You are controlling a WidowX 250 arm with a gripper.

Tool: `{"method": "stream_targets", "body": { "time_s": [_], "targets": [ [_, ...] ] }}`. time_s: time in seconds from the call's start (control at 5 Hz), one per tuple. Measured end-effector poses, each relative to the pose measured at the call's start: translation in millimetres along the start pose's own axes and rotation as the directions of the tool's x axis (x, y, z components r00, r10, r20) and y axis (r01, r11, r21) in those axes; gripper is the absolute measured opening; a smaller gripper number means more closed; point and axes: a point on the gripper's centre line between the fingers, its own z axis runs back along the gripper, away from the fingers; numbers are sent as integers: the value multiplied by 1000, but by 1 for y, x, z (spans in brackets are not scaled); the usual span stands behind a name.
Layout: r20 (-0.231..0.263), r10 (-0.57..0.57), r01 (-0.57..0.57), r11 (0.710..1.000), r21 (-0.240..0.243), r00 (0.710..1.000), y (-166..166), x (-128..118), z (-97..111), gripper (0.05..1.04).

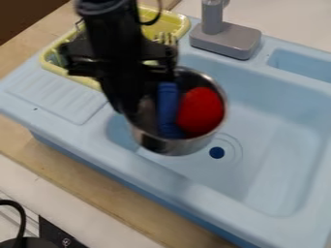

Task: Bring the pot from the right side of sink to left border side

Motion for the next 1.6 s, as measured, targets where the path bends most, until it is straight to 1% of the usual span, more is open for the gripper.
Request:
{"method": "stream_targets", "body": {
  "time_s": [0.2,0.4,0.6,0.8,1.0,1.2,1.4,1.6],
  "targets": [
    [30,140,-141,989,31,990,23,-2,3,62],
    [37,239,-241,969,49,970,40,-2,3,62],
    [35,330,-332,941,61,943,60,1,0,62],
    [43,389,-391,919,57,920,75,4,-4,62],
    [49,431,-433,900,41,901,86,8,-8,62],
    [58,417,-420,906,46,907,89,11,-11,62],
    [52,421,-423,905,50,906,95,10,-13,62],
    [60,418,-421,905,66,907,101,10,-12,61]
  ]
}}
